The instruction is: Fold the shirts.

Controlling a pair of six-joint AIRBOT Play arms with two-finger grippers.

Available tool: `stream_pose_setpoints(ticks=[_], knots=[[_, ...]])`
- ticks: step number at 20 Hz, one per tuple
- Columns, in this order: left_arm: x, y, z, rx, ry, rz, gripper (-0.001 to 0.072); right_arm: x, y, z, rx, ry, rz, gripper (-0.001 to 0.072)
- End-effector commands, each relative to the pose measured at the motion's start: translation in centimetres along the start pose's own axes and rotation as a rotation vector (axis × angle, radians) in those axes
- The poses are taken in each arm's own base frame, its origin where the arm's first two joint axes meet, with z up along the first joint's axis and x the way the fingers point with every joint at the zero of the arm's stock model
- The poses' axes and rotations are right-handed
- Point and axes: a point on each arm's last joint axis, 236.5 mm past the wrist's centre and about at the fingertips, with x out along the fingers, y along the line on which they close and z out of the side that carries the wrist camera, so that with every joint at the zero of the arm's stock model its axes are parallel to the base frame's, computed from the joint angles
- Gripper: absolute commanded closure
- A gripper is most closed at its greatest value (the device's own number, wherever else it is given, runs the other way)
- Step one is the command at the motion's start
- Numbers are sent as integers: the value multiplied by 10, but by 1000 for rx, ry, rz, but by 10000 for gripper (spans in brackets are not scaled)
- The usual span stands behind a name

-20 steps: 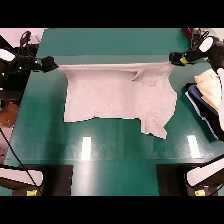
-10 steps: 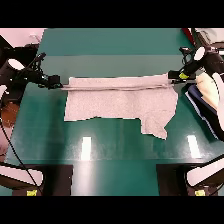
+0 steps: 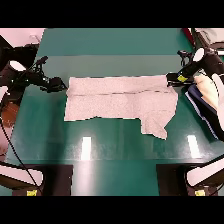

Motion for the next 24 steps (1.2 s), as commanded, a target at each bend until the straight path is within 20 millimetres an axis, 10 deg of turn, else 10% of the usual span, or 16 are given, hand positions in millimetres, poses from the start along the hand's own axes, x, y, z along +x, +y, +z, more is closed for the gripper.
stream_pose_setpoints(ticks=[1, 11, 19, 21, 24], knots=[[-8, -7, -40, -10, 169, -42, 220, -23, 11, -22, -45, 60, 57, 385], [-2, 2, -159, -132, 251, -11, 312, -125, 32, -33, -127, -111, 96, 386], [20, -21, -164, -135, 236, -55, 321, -155, 36, -44, -140, -152, 95, 386], [24, -27, -163, -113, 232, -51, 656, -156, 35, -57, -143, -105, 95, 386], [20, -28, -161, -107, 227, -49, 686, -140, 31, -88, -135, -7, 95, 386]])
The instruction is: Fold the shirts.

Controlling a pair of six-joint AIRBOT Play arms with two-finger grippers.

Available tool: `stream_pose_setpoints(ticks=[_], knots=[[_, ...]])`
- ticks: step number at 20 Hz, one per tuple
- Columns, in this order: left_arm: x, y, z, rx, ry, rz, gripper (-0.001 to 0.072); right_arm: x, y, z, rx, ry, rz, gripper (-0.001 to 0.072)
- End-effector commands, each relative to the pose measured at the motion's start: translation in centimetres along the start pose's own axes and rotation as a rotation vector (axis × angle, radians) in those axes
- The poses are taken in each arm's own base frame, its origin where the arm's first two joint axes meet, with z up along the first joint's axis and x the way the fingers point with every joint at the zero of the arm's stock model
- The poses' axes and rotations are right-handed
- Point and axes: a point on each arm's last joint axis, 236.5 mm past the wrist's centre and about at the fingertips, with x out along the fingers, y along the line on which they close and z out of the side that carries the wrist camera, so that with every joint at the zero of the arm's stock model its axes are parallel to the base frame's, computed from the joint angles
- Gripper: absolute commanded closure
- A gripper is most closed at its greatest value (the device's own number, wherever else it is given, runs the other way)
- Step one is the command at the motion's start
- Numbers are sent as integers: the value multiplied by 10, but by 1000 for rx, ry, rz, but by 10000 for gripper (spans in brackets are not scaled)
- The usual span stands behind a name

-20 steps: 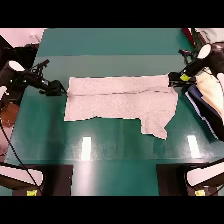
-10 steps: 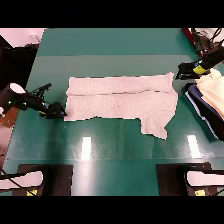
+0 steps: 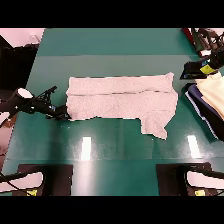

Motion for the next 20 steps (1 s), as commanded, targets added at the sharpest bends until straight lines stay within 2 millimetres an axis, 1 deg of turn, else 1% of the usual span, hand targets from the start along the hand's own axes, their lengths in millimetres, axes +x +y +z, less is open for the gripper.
stream_pose_setpoints(ticks=[1, 3, 5, 6, 8, 9, 10, 12, 15, 20], knots=[[-6, -8, 6, 22, -28, 3, 686, 17, 0, -41, 18, 104, 8, 386], [-21, -17, 15, 54, -78, 5, 686, 46, -8, -76, 60, 153, 11, 386], [-33, -25, 19, 87, -119, 8, 686, 78, -23, -119, 135, 211, 9, 386], [-38, -28, 19, 96, -132, 7, 686, 93, -29, -144, 186, 251, 16, 386], [-40, -30, 17, 101, -128, 3, 685, 117, -23, -181, 314, 302, 112, 385], [-39, -30, 14, 101, -117, 1, 686, 127, -20, -191, 372, 307, 161, 385], [-39, -31, 13, 100, -114, -3, 685, 134, -16, -198, 420, 304, 211, 385], [-39, -32, 13, 99, -114, -4, 685, 145, -11, -198, 507, 264, 286, 385], [-39, -32, 13, 99, -114, -4, 685, 158, -8, -188, 569, 192, 318, 385], [-39, -33, 8, 99, -90, -11, 685, 170, -10, -168, 540, 95, 262, 388]])
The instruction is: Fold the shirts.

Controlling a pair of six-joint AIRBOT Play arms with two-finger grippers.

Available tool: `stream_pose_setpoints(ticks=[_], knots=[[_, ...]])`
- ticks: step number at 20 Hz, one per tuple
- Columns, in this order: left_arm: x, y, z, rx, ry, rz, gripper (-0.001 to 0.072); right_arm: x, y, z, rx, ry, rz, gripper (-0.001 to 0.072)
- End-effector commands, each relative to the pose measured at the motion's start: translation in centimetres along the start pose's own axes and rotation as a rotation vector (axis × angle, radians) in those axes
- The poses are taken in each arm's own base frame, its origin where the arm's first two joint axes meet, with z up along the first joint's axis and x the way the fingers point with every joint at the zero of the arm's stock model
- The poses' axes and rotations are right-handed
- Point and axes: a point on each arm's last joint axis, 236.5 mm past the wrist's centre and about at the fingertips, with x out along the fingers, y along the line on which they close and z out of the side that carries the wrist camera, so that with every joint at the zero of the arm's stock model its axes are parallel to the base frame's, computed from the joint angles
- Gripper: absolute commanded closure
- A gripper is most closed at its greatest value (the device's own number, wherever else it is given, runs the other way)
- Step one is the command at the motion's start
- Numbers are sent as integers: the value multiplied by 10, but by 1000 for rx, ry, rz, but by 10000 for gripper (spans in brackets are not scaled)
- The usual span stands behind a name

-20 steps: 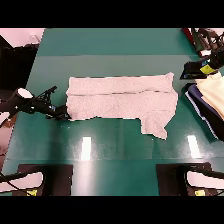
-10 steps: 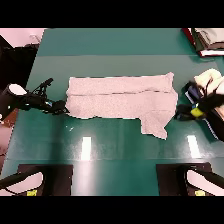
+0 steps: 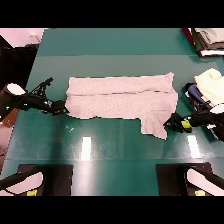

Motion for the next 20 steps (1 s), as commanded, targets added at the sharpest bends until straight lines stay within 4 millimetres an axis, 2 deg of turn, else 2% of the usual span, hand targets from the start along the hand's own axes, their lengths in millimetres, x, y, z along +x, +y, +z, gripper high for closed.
stream_pose_setpoints(ticks=[1, 3, 5, 6, 8, 10, 11, 14, 16, 18, 20], knots=[[0, -2, -4, 2, 17, -6, 685, 6, 0, 21, 1, -103, -13, 398], [0, -2, -4, 2, 16, -6, 685, 7, 1, 24, -6, -115, -17, 423], [0, -2, -4, 2, 16, -5, 685, 7, 1, 24, -7, -118, -18, 667], [0, -2, -4, 3, 16, -6, 685, 7, 1, 24, -9, -115, -18, 694], [-1, 0, -6, 7, 27, 0, 686, 4, 1, 21, -32, -95, -20, 696], [-6, 7, -15, 39, 76, 41, 686, -11, 1, 15, -87, -37, -52, 697], [-13, 9, -21, 60, 102, 65, 687, -23, -1, 11, -131, -5, -93, 697], [-38, 8, -31, 126, 94, 131, 687, -76, -11, -6, -249, 33, -245, 697], [-53, 1, -42, 156, 99, 144, 687, -107, -18, -23, -290, 27, -331, 698], [-60, -5, -58, 165, 131, 134, 686, -123, -16, -41, -309, 16, -352, 698], [-58, -6, -76, 151, 186, 117, 686, -129, -13, -49, -328, -30, -350, 698]])
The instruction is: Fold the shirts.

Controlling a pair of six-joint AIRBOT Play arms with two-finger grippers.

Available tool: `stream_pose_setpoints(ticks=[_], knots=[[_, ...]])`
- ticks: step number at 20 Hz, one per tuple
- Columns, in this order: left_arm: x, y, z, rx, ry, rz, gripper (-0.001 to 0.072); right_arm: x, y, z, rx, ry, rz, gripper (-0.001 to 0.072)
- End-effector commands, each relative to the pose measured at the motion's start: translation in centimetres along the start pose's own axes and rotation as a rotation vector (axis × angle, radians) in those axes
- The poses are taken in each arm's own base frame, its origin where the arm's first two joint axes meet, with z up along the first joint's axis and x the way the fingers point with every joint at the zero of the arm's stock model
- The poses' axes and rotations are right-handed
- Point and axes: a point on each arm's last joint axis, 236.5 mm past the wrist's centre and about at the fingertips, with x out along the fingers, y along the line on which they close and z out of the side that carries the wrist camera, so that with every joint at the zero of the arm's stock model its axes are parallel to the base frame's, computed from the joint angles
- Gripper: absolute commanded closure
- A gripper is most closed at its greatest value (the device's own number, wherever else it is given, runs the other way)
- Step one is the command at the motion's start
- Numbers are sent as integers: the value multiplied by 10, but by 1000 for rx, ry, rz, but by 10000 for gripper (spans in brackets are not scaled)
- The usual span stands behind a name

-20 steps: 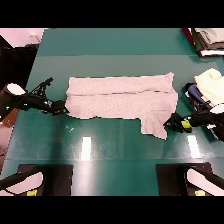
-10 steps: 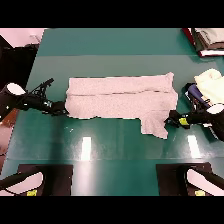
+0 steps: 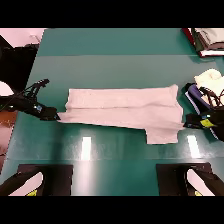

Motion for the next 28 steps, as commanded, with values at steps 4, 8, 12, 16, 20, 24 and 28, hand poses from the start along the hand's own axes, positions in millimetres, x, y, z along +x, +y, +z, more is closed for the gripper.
stream_pose_setpoints(ticks=[4, 8, 12, 16, 20, 24, 28], knots=[[6, -10, -20, -19, 35, -42, 685, -27, -3, -11, -35, -127, -69, 697], [4, 0, 18, -86, -124, -6, 686, -43, 15, 36, -37, -241, 9, 698], [4, 4, 51, -130, -246, -15, 686, -30, 6, 74, -11, -208, 13, 698], [9, 6, 81, -182, -316, -57, 686, -5, -2, 91, 13, -125, 23, 698], [10, 14, 114, -204, -359, -69, 685, 7, -8, 106, 27, -112, 24, 697], [5, 18, 152, -269, -469, -109, 683, 10, -8, 130, 37, -152, 39, 692], [-5, 16, 168, -302, -541, -137, 56, -1, 26, 172, 44, -265, 198, 250]])
